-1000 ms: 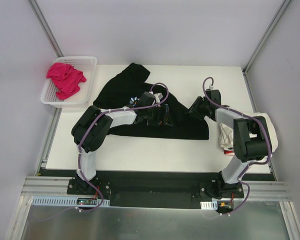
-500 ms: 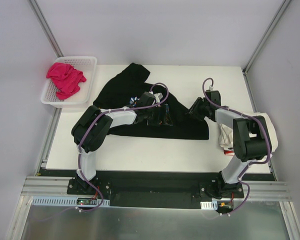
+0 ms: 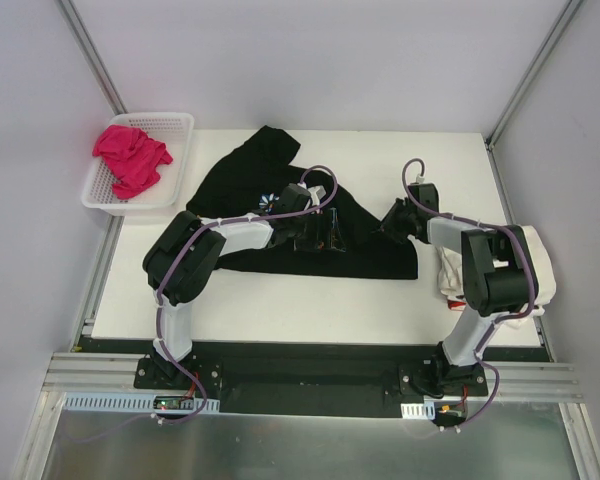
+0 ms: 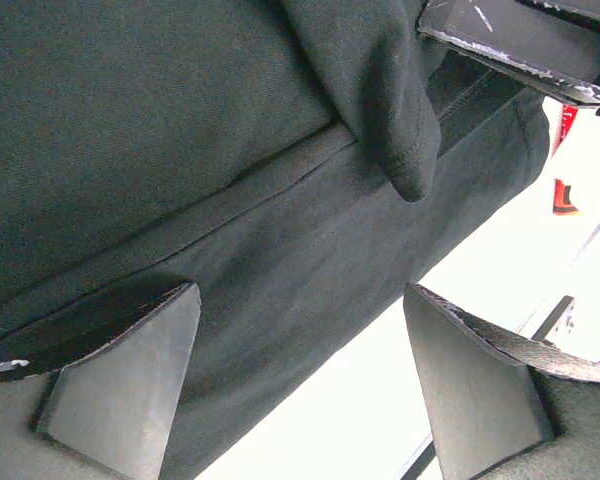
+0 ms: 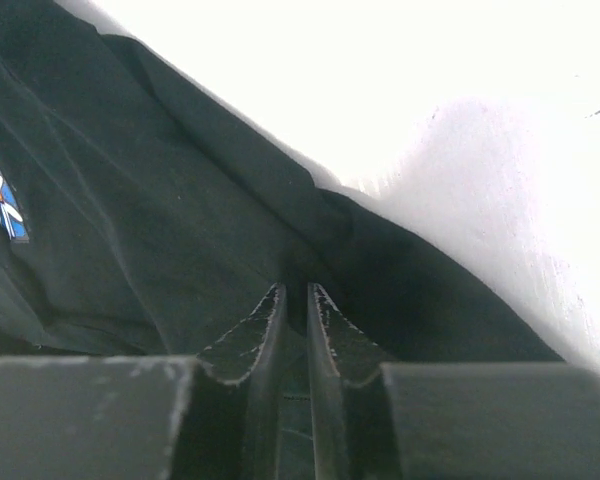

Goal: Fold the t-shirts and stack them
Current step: Grap the side of the flattened tshirt furthest away from the robot with both arms

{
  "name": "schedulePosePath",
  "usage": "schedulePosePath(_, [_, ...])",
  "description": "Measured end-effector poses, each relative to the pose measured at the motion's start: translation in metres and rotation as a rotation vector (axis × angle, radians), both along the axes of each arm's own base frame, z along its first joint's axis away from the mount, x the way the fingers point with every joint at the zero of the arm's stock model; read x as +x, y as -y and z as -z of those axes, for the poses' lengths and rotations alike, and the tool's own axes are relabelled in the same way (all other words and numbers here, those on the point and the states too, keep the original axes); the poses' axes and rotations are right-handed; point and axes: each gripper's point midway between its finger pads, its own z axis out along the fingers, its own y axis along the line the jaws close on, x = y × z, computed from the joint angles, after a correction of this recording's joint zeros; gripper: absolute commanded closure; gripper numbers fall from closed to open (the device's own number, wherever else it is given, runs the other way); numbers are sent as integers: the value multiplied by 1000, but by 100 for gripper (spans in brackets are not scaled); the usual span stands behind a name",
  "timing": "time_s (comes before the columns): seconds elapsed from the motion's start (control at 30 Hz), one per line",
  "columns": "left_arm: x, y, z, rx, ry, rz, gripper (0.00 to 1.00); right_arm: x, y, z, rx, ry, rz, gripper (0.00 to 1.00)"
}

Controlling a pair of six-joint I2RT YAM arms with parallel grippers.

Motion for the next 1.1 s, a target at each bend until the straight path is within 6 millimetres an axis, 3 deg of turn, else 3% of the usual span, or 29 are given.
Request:
schedulePosePath(0.1, [0, 0, 0, 0, 0, 0, 16, 0, 0, 3, 1, -5, 2, 99])
schedulePosePath(0.47, [0, 0, 0, 0, 0, 0, 16, 13, 17, -3, 13, 2, 62, 99])
schedulePosePath(0.63, [0, 0, 0, 0, -1, 0, 16, 44, 32, -30, 9, 71, 105, 99])
schedulePosePath(0.87, [0, 0, 0, 0, -1, 0, 16, 113, 43, -86, -8, 230, 127, 99])
schedulePosePath(0.97, [0, 0, 0, 0, -1, -1, 16, 135, 45, -93, -17, 261, 130, 99])
schedulePosePath(1.1, [0, 0, 0, 1, -2, -1, 16, 152, 51, -86, -41, 253, 138, 99])
